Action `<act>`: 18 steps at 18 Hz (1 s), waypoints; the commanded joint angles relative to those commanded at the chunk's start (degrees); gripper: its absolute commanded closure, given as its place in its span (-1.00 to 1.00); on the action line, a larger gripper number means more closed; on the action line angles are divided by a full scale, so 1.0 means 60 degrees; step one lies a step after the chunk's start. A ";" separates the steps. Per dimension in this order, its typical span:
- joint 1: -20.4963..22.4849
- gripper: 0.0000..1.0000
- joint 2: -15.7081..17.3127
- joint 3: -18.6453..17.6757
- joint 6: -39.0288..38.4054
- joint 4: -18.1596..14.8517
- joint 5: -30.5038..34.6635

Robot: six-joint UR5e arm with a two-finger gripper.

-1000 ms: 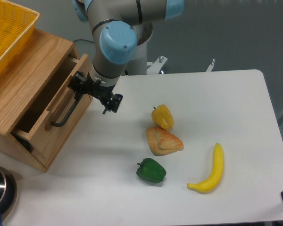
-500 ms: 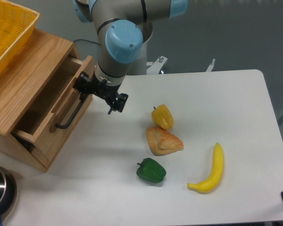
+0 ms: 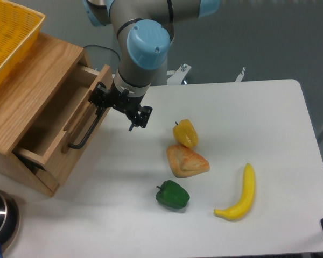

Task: Slide the top drawer open
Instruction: 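Pull the handle outward from the cabinet, sliding the drawer open, then release the handle and move the gripper away toward the yellow pepper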

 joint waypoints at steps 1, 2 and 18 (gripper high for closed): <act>0.0015 -1.00 0.0000 0.0015 0.0000 0.0000 0.0044; 0.0029 -1.00 -0.0029 0.0015 0.0014 0.0000 0.0073; 0.0542 -1.00 -0.0059 0.0117 0.0102 0.0073 0.0190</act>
